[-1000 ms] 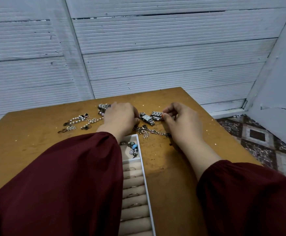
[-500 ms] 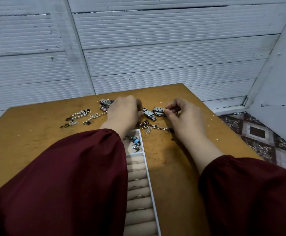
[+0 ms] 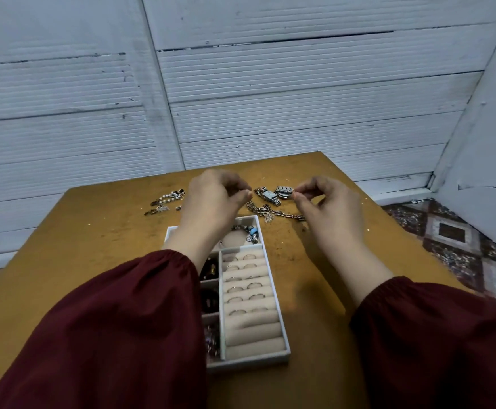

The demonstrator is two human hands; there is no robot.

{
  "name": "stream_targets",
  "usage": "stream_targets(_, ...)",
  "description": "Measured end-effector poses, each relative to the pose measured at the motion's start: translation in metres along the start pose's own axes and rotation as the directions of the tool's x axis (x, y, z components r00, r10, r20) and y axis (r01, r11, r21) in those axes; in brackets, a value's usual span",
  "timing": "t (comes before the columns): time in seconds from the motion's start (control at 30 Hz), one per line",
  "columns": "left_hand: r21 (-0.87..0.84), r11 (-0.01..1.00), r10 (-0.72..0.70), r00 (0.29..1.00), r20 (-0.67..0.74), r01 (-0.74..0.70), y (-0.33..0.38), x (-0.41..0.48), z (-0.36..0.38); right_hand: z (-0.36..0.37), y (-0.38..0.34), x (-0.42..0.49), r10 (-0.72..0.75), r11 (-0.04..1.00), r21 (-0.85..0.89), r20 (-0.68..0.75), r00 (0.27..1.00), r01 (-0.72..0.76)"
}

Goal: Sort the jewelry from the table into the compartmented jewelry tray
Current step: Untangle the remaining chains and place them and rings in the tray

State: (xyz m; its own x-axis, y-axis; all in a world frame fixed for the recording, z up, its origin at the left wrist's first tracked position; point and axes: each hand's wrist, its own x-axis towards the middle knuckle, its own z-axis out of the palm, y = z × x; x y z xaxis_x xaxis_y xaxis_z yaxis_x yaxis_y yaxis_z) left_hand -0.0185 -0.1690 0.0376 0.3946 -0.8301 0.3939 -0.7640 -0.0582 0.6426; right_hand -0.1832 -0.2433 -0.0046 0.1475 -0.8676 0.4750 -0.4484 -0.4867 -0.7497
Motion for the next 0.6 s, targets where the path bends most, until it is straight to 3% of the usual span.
stream_targets(0.37, -0.125, 0.985, -0.124, 0.992, -0.036, 0.119, 0.006, -0.102, -0.025, -0.020, -0.036, -0.090, 0.033, 0.995, 0.089, 0.047, 0.998, -0.037)
stream_targets(0.6, -0.118, 0.988, -0.110, 0.991, -0.076, 0.101, -0.003, -0.146, -0.021, -0.018, -0.048, -0.125, 0.050, 0.990, 0.120, 0.144, 0.988, -0.067)
